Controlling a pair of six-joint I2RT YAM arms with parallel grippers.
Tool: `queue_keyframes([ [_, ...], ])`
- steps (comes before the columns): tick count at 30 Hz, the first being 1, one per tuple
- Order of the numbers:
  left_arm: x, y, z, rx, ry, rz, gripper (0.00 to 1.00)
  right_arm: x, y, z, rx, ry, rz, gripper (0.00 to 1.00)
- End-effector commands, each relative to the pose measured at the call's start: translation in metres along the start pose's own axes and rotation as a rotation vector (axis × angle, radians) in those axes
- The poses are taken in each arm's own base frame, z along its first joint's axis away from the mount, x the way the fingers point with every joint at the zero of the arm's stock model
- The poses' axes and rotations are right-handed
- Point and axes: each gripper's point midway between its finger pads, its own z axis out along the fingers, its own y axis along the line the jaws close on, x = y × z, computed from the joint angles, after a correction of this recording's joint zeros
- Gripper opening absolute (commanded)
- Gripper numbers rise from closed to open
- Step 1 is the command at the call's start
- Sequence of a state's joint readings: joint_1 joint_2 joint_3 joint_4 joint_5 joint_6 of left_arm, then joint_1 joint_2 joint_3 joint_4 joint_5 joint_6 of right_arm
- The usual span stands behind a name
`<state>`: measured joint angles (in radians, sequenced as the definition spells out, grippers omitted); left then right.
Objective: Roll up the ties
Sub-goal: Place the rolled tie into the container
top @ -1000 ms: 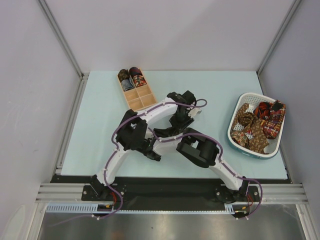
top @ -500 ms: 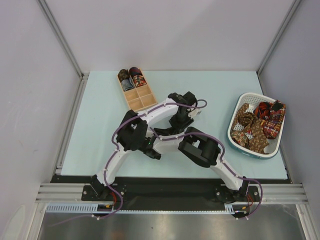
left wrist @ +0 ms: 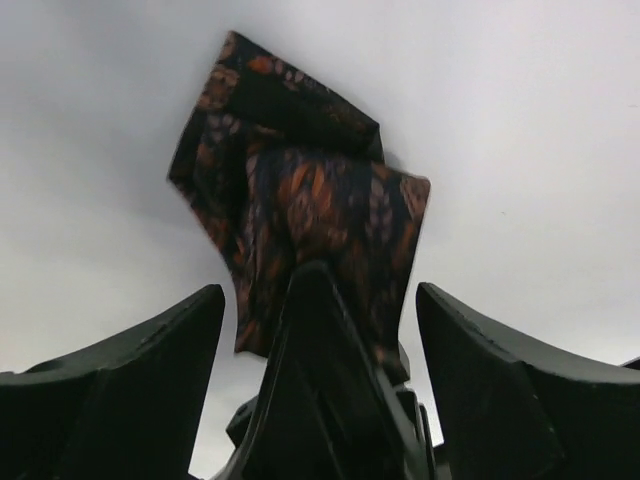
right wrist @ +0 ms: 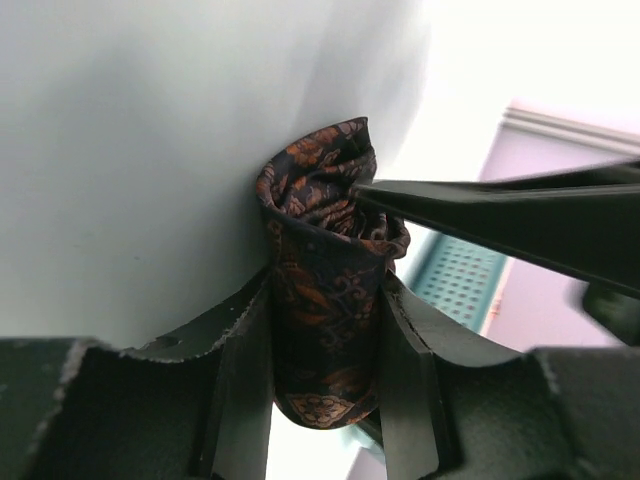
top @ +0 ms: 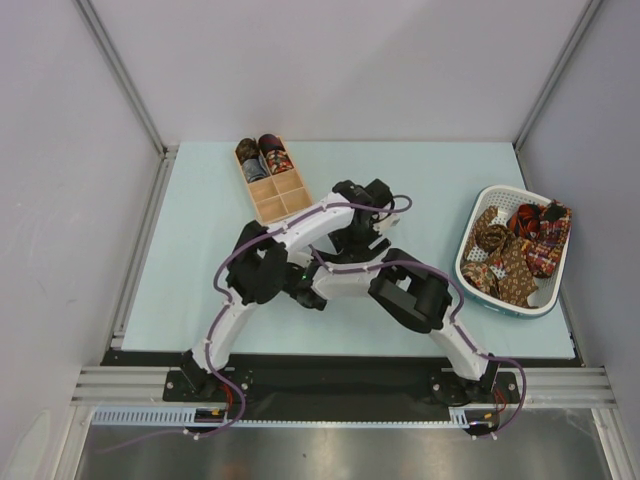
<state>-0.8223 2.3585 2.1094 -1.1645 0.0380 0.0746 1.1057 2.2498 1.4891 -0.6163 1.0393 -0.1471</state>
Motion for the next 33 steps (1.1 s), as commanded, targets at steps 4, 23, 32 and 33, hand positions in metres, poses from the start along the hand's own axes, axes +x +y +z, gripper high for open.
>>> queue_keyframes([
  [4, -0.042, 0.02, -0.1, -0.042, -0.301, -0.098, 0.89, -0.006, 0.032, -0.006, -0.252, -0.046, 0.15, 0.26],
  [23, 0.055, 0.202, -0.232, -0.102, -1.05, -0.974, 1.0, 0.012, -0.02, -0.013, -0.456, -0.167, 0.587, 0.24],
  [32, 0.073, 0.229, -0.173, -0.22, -0.868, -1.071, 1.0, 0.039, -0.049, 0.001, -0.516, -0.193, 0.889, 0.23],
  [33, 0.074, 0.231, -0.167, -0.224, -0.856, -1.08, 1.0, 0.047, -0.047, 0.007, -0.517, -0.183, 0.916, 0.23],
])
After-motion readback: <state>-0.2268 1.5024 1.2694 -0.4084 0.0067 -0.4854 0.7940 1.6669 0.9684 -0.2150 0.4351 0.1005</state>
